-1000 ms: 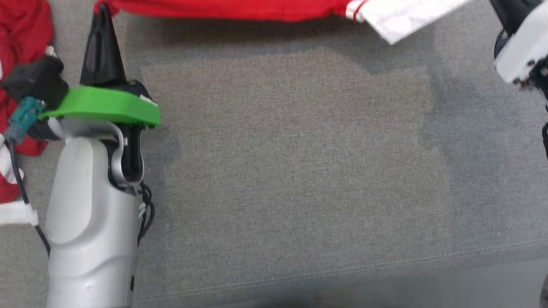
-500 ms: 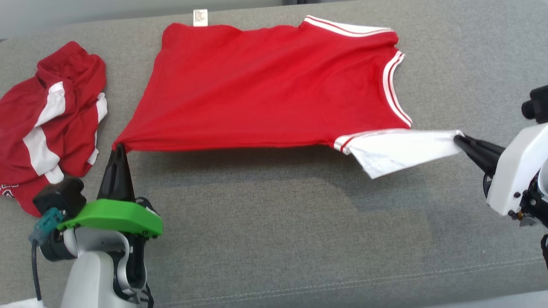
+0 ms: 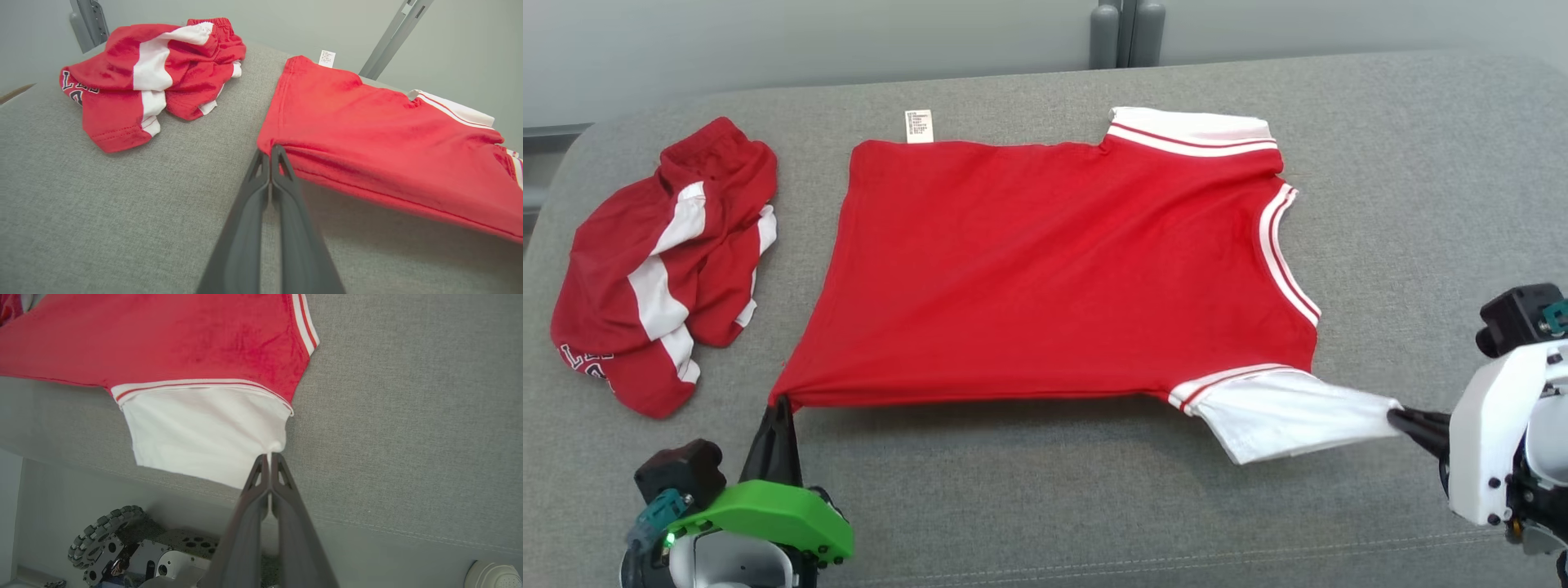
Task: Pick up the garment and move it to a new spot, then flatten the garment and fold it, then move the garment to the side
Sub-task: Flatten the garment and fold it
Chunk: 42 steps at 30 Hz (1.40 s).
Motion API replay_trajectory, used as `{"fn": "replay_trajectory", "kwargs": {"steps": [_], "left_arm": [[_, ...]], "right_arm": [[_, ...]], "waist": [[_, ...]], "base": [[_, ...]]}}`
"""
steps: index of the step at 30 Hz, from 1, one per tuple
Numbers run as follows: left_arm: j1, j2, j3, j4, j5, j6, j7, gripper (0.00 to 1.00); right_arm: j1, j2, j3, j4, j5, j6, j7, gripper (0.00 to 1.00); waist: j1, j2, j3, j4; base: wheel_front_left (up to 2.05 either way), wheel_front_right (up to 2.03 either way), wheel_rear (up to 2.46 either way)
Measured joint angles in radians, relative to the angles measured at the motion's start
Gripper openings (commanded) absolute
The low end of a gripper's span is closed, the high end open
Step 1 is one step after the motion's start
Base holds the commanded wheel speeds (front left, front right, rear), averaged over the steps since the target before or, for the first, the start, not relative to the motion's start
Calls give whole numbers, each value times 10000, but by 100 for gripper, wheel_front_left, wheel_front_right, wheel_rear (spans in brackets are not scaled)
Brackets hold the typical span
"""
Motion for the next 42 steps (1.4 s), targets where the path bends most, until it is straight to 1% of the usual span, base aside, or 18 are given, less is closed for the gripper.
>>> {"fn": "replay_trajectory", "kwargs": {"steps": [3,5,9,11,14,18,22,28,32,36,42], "left_arm": [[201,159,-198,27,211,31,257,0],[255,380,-355,79,395,29,491,0],[224,759,-863,-146,978,71,1191,0],[-18,1068,-1172,-132,1315,-75,1655,0],[-872,1383,-1676,-15,1753,-382,2253,0],[-2160,1582,-2121,608,2111,-702,2907,0],[-3227,1622,-2299,1283,2330,-811,3421,0],[-4562,1628,-2336,2127,2464,-819,3498,0],[-5159,1613,-2301,2704,2487,-800,3312,0],[-5632,1582,-2270,3235,2502,-690,3160,0],[-5937,1570,-2274,3973,2502,-612,2886,0]], "right_arm": [[443,-140,12,-132,90,0,303,0],[584,-186,8,-192,169,0,362,0],[501,-111,75,-324,476,0,148,0],[136,38,56,-316,500,0,-134,0],[-586,286,2,-21,529,0,-564,0],[-1736,621,50,813,493,0,-1160,0],[-3024,945,274,1852,374,0,-1893,0],[-4529,966,675,3524,-125,0,-3095,0],[-5250,957,769,4516,-345,-2,-3969,0],[-5812,920,970,5281,-410,-2,-4642,0],[-6300,748,1528,6094,-389,0,-5262,0]], "waist": [[0,0,-80,87],[1,0,-92,122],[1,0,-57,129],[0,0,23,126],[0,0,219,127],[1,0,566,115],[1,0,990,54],[1,0,1657,-46],[1,0,2041,-64],[2,0,2344,-39],[2,0,2560,50]], "base": [[0,0,0],[0,0,0],[0,0,0],[0,0,0],[0,0,0],[0,0,0],[0,0,0],[0,0,0],[0,0,0],[0,0,0],[0,0,0]]}}
